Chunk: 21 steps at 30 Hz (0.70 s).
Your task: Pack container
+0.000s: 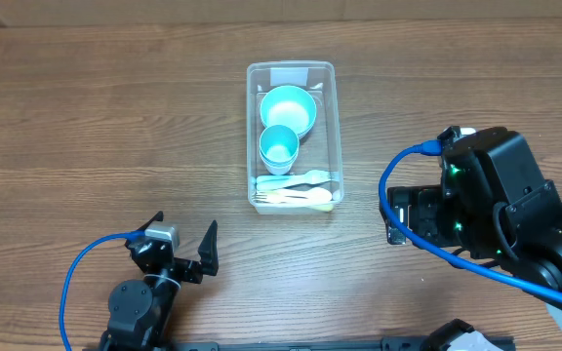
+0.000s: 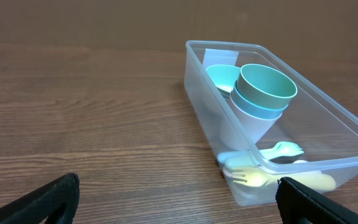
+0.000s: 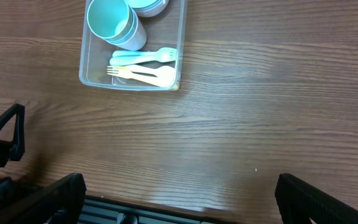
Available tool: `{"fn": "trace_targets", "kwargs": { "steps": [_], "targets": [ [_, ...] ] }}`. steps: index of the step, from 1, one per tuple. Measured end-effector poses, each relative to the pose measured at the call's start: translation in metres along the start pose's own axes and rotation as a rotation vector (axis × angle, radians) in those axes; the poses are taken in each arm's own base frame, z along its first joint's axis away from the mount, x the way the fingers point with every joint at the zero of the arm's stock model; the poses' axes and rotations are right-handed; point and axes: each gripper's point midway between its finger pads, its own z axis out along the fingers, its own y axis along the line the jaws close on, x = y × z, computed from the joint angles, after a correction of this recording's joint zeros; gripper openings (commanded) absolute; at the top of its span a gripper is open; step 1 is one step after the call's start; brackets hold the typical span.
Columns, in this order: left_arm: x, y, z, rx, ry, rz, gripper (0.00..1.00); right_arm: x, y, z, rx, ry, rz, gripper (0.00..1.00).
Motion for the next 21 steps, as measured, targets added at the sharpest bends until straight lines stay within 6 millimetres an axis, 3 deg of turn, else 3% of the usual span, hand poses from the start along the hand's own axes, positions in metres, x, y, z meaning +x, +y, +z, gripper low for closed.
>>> {"fn": "trace_targets", "kwargs": {
  "steps": [16, 18, 20, 21],
  "targets": [
    [0.0, 0.0, 0.0, 0.0, 0.0, 0.0, 1.0, -0.001, -0.003, 0.0, 0.015, -0.007, -0.026, 1.0],
    [0.0, 0.0, 0.0, 0.0, 0.0, 0.0, 1.0, -0.011, -0.001, 0.0, 0.013, -0.05, -0.027, 1.0],
    [0.0, 0.0, 0.0, 0.0, 0.0, 0.0, 1.0, -0.049, 0.007, -0.003, -0.011, -0.242, -0.059, 1.0],
    [0.0, 0.0, 0.0, 0.0, 0.0, 0.0, 1.0, -0.058, 0.008, -0.004, -0.016, -0.306, -0.089, 1.0]
  ]
}}
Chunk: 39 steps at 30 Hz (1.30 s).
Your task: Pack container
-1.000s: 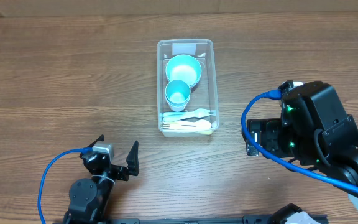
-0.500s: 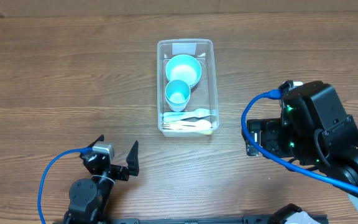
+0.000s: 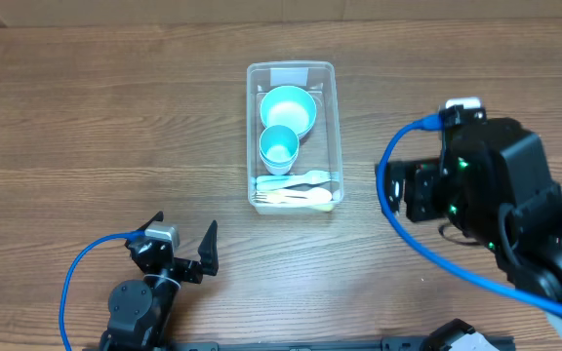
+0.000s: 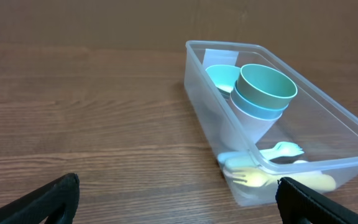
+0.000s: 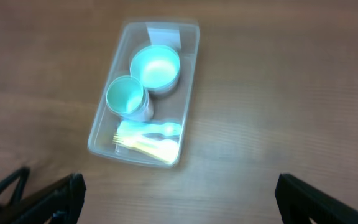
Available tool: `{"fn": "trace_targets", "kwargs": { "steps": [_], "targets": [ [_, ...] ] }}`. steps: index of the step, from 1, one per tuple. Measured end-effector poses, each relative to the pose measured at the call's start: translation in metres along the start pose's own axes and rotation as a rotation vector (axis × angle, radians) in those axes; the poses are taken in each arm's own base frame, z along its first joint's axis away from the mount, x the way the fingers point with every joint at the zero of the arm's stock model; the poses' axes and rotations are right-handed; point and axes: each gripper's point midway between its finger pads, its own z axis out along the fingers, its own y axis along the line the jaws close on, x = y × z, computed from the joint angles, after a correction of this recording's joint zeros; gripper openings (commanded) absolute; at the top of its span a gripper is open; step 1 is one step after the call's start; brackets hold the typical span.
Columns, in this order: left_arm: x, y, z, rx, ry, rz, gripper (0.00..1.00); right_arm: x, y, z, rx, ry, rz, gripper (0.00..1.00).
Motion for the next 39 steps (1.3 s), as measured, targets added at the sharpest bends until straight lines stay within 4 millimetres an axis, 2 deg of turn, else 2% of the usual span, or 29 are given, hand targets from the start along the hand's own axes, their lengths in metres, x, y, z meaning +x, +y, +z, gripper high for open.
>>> {"fn": "trace_targets", "kwargs": {
  "steps": [1, 3, 5, 9, 12, 15, 18, 23, 26, 31, 39],
  "targets": [
    [0.0, 0.0, 0.0, 0.0, 0.001, 0.0, 1.0, -0.008, 0.001, 0.001, -0.011, -0.072, -0.037, 1.0],
    [0.001, 0.001, 0.0, -0.003, 0.001, 0.0, 1.0, -0.009, -0.001, 0.005, -0.019, -0.171, -0.11, 1.0],
    [0.001, 0.001, 0.0, -0.003, 0.0, 0.0, 1.0, 0.008, -0.007, 0.017, -0.012, -0.228, -0.186, 1.0],
    [0.001, 0.001, 0.0, -0.007, 0.002, 0.0, 1.0, 0.068, -0.041, 0.057, 0.052, -0.25, -0.197, 1.0],
    [0.001, 0.001, 0.0, -0.007, 0.001, 0.0, 1.0, 0.097, -0.065, 0.066, 0.099, -0.291, -0.152, 1.0],
    [0.001, 0.001, 0.0, -0.007, 0.001, 0.0, 1.0, 0.117, -0.082, 0.074, 0.12, -0.336, -0.105, 1.0],
    [0.001, 0.001, 0.0, -0.007, 0.001, 0.0, 1.0, 0.137, -0.082, 0.086, 0.091, -0.361, -0.102, 1.0],
    [0.001, 0.001, 0.0, -0.007, 0.001, 0.0, 1.0, 0.154, -0.082, 0.097, 0.066, -0.435, -0.105, 1.0],
    [0.001, 0.001, 0.0, -0.007, 0.001, 0.0, 1.0, 0.169, -0.084, 0.111, 0.059, -0.452, -0.093, 1.0],
    [0.001, 0.001, 0.0, -0.007, 0.0, 0.0, 1.0, 0.167, -0.083, 0.127, 0.041, -0.498, -0.09, 1.0],
    [0.001, 0.001, 0.0, -0.007, 0.001, 0.0, 1.0, 0.166, -0.082, 0.126, 0.039, -0.504, -0.09, 1.0]
  ]
}}
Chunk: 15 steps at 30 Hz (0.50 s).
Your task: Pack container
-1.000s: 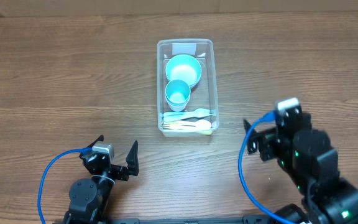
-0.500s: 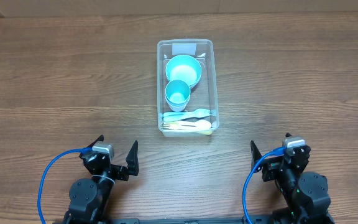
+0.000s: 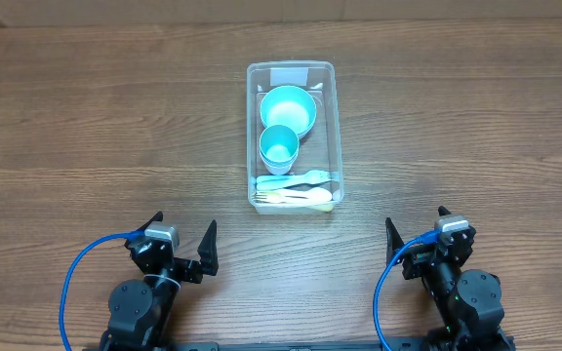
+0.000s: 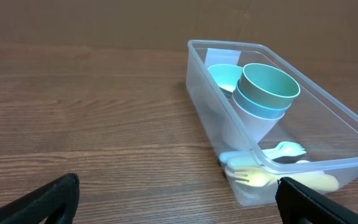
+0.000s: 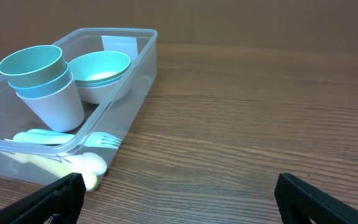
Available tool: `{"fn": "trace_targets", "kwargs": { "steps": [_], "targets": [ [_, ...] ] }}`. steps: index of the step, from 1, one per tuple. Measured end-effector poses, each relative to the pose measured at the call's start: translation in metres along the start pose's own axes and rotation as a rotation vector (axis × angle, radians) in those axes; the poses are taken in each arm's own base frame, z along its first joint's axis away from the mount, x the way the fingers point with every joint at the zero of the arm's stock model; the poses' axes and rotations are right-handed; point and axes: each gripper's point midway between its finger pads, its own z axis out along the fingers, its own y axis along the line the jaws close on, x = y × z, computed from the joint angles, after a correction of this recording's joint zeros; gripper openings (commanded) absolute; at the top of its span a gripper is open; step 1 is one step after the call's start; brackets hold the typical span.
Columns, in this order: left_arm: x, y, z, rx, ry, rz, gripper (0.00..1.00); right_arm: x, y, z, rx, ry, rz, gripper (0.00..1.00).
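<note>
A clear plastic container [image 3: 332,136] stands mid-table with no lid. Inside are a teal bowl [image 3: 288,109], stacked teal cups [image 3: 279,148] and pale forks and spoons [image 3: 296,189] at its near end. My left gripper [image 3: 184,255] rests open at the near left edge, empty; the container [image 4: 353,134] lies ahead to its right. My right gripper [image 3: 416,234] rests open at the near right edge, empty, with the container [image 5: 143,59] ahead to its left. Cups [image 5: 42,84] and bowl [image 5: 101,73] show through the wall.
Bare wooden tabletop [image 3: 105,117] surrounds the container. Blue cables loop at both arm bases near the front edge. A brown wall rises behind the table in the wrist views.
My right arm has gone from raised over the table's right side, camera looking down on the container, to resting low at the near right edge. The left arm and the container are unchanged.
First my right arm hovered right of the container, looking down at its near end. Then it sat slightly farther back, viewing the whole container. Now it rests at the front edge like the left, which stayed still throughout. The contents never changed.
</note>
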Motion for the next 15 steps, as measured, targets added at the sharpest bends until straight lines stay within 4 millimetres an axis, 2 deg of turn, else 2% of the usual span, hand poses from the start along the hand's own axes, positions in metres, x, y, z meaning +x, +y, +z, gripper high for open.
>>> {"fn": "trace_targets", "kwargs": {
  "steps": [15],
  "targets": [
    [-0.0002, 0.0, -0.0001, 0.0, 0.0, 0.0, 1.0, 0.0001, 0.0011, 0.0, -0.006, 0.001, 0.0, 1.0]
  ]
}}
